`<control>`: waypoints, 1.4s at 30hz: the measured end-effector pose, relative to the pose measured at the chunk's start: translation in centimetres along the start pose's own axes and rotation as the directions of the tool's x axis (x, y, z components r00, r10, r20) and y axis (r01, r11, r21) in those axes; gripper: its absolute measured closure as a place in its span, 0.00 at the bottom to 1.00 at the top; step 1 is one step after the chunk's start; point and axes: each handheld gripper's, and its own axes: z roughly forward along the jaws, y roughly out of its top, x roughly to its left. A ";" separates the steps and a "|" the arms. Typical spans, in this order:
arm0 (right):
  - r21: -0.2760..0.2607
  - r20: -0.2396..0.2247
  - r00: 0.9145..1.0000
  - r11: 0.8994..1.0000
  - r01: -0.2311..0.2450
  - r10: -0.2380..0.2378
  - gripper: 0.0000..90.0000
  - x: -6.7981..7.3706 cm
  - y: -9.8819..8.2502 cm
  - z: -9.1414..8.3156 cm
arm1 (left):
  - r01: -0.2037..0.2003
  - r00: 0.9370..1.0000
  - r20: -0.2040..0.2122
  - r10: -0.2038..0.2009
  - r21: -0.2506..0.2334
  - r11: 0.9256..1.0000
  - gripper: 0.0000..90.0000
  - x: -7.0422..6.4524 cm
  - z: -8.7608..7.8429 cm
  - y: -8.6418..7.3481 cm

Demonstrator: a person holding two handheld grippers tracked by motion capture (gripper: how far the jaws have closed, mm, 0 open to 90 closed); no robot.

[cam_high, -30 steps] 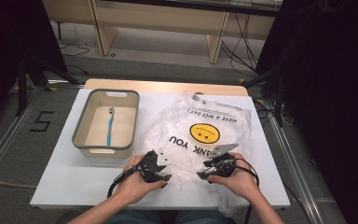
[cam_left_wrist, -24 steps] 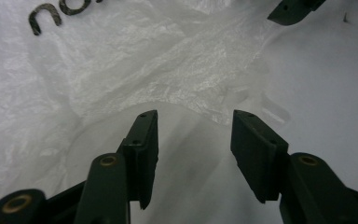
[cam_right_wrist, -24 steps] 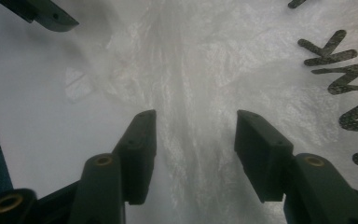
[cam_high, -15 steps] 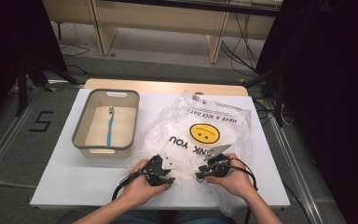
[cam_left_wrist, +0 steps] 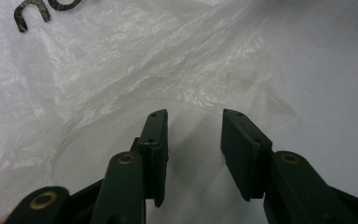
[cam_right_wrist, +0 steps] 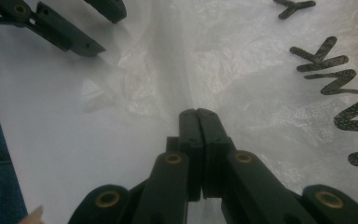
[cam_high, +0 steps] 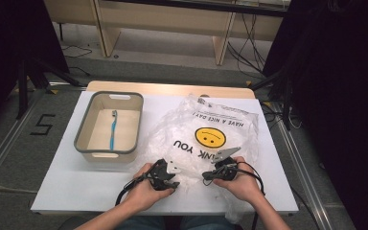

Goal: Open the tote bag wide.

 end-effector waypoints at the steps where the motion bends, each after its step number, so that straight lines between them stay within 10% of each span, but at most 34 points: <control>1: -0.010 0.000 1.000 1.000 -0.007 0.007 1.00 0.0 0.0 -0.1 | -0.001 1.000 0.001 0.001 0.000 1.000 0.68 0.0 0.0 0.0; 17: -0.115 0.022 0.998 0.992 -0.052 0.055 1.00 0.1 0.7 -1.8 | -0.003 1.000 -0.004 0.003 -0.006 1.000 0.68 -0.1 0.0 0.0; 30: -0.197 -0.001 0.995 0.975 -0.099 0.100 1.00 0.1 1.0 -2.7 | 0.049 0.998 -0.034 -0.054 -0.138 0.989 0.54 0.1 -0.5 0.4; 42: -0.132 -0.034 0.996 0.988 -0.085 0.081 0.99 0.5 0.9 -1.6 | -0.001 1.000 -0.015 -0.001 -0.131 0.991 0.67 -0.4 0.3 0.7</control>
